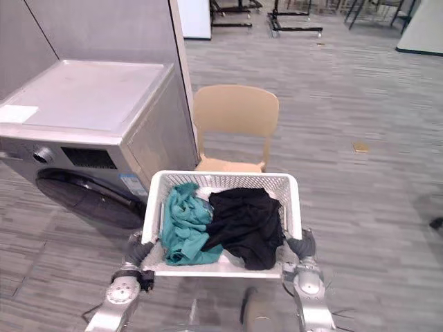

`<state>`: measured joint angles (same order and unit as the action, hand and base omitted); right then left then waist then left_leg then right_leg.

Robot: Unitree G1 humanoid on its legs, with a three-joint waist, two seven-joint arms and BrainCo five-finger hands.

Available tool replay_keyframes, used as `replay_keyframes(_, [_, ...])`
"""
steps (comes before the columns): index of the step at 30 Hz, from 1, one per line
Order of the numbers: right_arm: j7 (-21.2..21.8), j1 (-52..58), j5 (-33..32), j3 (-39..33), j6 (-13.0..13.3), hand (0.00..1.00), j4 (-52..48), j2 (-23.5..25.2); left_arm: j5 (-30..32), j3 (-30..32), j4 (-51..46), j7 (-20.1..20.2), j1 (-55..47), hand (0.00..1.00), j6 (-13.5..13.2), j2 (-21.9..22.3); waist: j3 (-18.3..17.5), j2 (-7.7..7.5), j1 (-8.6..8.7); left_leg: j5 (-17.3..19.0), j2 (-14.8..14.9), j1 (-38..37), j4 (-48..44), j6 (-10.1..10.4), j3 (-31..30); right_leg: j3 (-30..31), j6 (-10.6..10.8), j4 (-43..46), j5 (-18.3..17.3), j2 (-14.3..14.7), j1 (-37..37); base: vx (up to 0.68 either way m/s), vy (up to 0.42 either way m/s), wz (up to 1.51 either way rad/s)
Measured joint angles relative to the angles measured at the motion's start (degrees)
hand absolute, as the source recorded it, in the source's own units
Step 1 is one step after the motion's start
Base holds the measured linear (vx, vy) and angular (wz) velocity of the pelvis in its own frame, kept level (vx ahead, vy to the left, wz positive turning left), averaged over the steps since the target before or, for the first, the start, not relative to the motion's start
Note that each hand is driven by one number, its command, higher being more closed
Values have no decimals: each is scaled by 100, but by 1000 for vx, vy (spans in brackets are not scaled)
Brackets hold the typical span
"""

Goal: Pick up the laundry basket with both hands and put the clothes into the washing machine.

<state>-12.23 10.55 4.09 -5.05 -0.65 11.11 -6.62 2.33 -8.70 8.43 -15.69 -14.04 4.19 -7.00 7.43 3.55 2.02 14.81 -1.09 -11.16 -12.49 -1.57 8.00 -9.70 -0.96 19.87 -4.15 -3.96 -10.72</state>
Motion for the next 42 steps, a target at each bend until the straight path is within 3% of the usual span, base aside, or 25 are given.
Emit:
replay_keyframes(1, [-2, 1, 0, -2, 0, 100, -1, 13, 1, 3, 0, 6, 9, 100, -1, -2, 3, 7, 17, 3, 50, 72, -203, 6, -21, -63, -4, -109, -12, 25, 103, 444, -174, 20])
replay_keyframes(3, [-5, 142, -8, -52, 0, 100, -156, 61, 4, 0, -1, 67, 19, 100, 0, 43, 15, 6, 17, -22, 295, 523, -1539, 45, 34, -203, -51, -510, -51, 141, 564, 363, -163, 26])
replay_keyframes(4, [-11, 298, -7, -62, -4, 100, -421, 54, 4, 14, -9, 70, 10, 100, -1, 116, 27, 13, -3, -280, 531, 960, -2699, 360, 148, -250, -103, -704, -100, 197, 870, 252, -64, 10])
replay_keyframes(5, [-16, 360, -6, -63, -4, 100, -543, 53, 2, 24, -19, 70, 1, 100, -4, 151, 55, -22, -60, -249, 685, 1167, -3197, 356, 260, -255, -135, -801, -125, 212, 1020, 288, -45, -2])
replay_keyframes(6, [-40, 403, -7, -83, 0, 100, -663, 56, 0, 24, -60, 70, -1, 100, -20, 172, 43, -32, -148, -111, 951, 1446, -3679, 178, 399, -214, -151, -943, -162, 231, 1256, 253, -22, -18])
replay_keyframes(7, [-41, 391, -7, -119, 18, 100, -711, 52, 0, 24, -130, 70, 5, 100, -46, 187, 50, -125, -212, 59, 1086, 1684, -3603, 174, 358, -161, -147, -1076, -163, 211, 1369, 274, 0, -25])
replay_keyframes(8, [-44, 372, -9, -137, 32, 100, -722, 53, 0, 24, -151, 70, 20, 100, -75, 195, 44, -124, -254, 139, 1114, 1776, -3397, 193, 308, -118, -134, -1102, -166, 188, 1387, 213, 37, -30])
replay_keyframes(10, [-44, 308, -14, -174, 26, 100, -718, 51, 2, 26, -166, 70, 67, 100, -90, 209, 45, -112, -284, 145, 1004, 1951, -2012, 316, -50, 24, 59, -1098, -216, 16, 1431, 184, 159, -26])
replay_keyframes(12, [-40, 258, -21, -194, 32, 100, -516, 28, 5, 16, -64, 69, 102, 100, -89, 201, 37, 12, -270, -472, 925, 1688, -842, 492, -281, 244, 325, -981, -357, 5, 1463, 206, 257, -17])
replay_keyframes(13, [-34, 292, -26, -226, 16, 100, -413, 109, 8, 9, -37, 69, 108, 100, -76, 104, -17, -151, -252, -524, 703, 1562, -575, 432, -236, 398, 403, -1074, -359, -170, 1471, 175, 211, -7])
replay_keyframes(15, [-33, 294, -18, -214, 15, 100, -329, 190, 12, 7, 72, 69, 126, 100, -73, 58, -10, -266, -235, -588, 496, 1467, -368, 330, -140, 474, 456, -1206, -359, -363, 1507, 161, 183, -1])
replay_keyframes(18, [-24, 243, -13, -200, 20, 100, -129, 181, 14, -40, 188, 79, 163, 100, -61, -60, -5, -285, -191, -617, 300, 1393, -262, 279, -97, 537, 530, -1398, -314, -534, 1565, 112, 126, -3])
replay_keyframes(21, [-26, 45, -9, -171, 16, 100, 247, 193, 15, -40, 493, 79, 317, 100, -60, -124, 0, -277, -177, -654, 283, 1318, -83, 225, 10, 640, 547, -1421, -304, -549, 1506, 47, 30, -15])
replay_keyframes(25, [-165, -450, -14, -183, 19, 100, 606, 65, 14, -135, 789, 48, 822, 100, -32, -133, 263, -201, -123, -663, 409, 1775, -218, 239, 170, 854, 540, -1075, -296, -417, 841, -66, -28, -24])
replay_keyframes(28, [-420, -1579, -180, -189, 8, 100, 887, -175, -42, -207, 1103, -94, 2103, 100, -32, -360, 927, -198, -77, -686, 638, 3057, -808, 224, 309, 1044, 503, -354, -247, -253, -563, -198, -30, -24])
replay_keyframes(31, [-688, -2351, -405, -213, -42, 100, 963, -349, -245, -198, 1467, -296, 3187, 100, -32, -467, 1312, -252, -47, -697, 794, 3973, -1237, 209, 340, 1146, 515, 150, -231, -195, -1558, -221, -14, -16])
replay_keyframes(34, [-907, -2979, -624, -298, -106, 100, 983, -400, -453, -187, 1716, -513, 4087, 100, -27, -566, 1549, -249, -93, -697, 855, 4439, -1498, 209, 356, 1163, 518, 451, -230, -212, -2070, -117, -3, -6])
replay_keyframes(39, [-1138, -4377, -1011, -298, -106, 100, 1291, -462, -680, 171, 2323, -718, 5625, 100, -46, -791, 1648, -236, -148, -734, 1033, 5197, -1738, 174, 342, 1142, 483, 517, -69, -88, -2756, -87, -18, -6])
replay_keyframes(42, [-1160, -4968, -1034, -216, -103, 100, 1457, -591, -817, 459, 2516, -757, 5988, 100, -178, -790, 1690, -226, -135, -765, 1049, 5430, -1766, 173, 323, 1124, 479, 508, -36, -80, -2957, -16, -5, -1])
